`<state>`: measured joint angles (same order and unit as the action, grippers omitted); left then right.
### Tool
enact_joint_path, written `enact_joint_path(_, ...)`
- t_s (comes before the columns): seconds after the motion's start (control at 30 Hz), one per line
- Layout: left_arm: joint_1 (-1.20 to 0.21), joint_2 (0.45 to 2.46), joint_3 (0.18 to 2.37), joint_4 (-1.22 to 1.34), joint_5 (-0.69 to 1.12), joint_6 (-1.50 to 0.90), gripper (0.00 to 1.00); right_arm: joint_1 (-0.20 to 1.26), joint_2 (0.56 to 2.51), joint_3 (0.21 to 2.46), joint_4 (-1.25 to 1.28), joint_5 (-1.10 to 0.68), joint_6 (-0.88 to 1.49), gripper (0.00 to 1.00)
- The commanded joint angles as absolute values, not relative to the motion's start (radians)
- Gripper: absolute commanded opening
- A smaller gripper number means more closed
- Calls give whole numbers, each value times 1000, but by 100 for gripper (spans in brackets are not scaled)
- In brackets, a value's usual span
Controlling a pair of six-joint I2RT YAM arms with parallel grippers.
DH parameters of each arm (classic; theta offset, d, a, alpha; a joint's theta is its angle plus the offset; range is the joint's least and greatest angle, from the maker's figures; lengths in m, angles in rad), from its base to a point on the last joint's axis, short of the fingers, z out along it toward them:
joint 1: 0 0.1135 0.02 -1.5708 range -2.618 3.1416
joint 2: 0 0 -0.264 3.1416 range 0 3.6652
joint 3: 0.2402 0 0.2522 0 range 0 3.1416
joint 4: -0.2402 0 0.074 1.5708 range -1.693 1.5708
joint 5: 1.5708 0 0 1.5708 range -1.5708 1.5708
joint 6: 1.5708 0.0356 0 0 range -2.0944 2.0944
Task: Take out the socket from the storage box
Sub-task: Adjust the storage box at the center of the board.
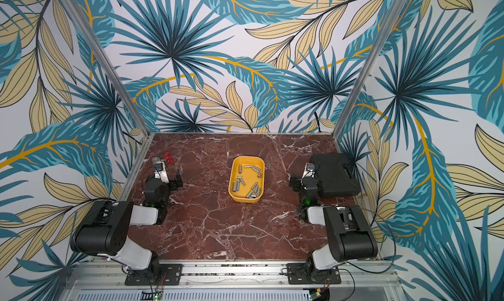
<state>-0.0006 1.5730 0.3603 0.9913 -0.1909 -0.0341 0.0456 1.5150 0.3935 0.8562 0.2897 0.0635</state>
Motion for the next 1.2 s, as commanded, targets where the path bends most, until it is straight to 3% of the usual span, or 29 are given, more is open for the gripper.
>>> enact_joint_path(0.0,4,1574,360,1007,-194,-36,100,44,1500,399,862,285,66,100)
enact_joint_path(0.17,-9,1508,336,1005,-240,-38,100,46,1476,398,871,261,36,100)
enact_joint_path(0.27,-33,1319,353,774,-252,-61,100,51,1353,545,474,250,81,100)
enact_joint_path(0.37,-34,1155,427,445,-152,-146,99,59,1318,728,86,219,144,100)
enact_joint_path(0.5,-60,1085,535,158,21,-305,91,126,1271,840,-108,125,181,100)
enact_joint_path(0.7,-197,1192,665,31,210,-437,82,253,1351,1057,-380,49,233,100)
enact_joint_path(0.83,-313,1299,724,29,211,-464,82,338,1441,1150,-420,25,265,98)
enact_joint_path(1.17,-458,1559,820,143,270,-550,77,461,1749,1365,-487,20,322,83)
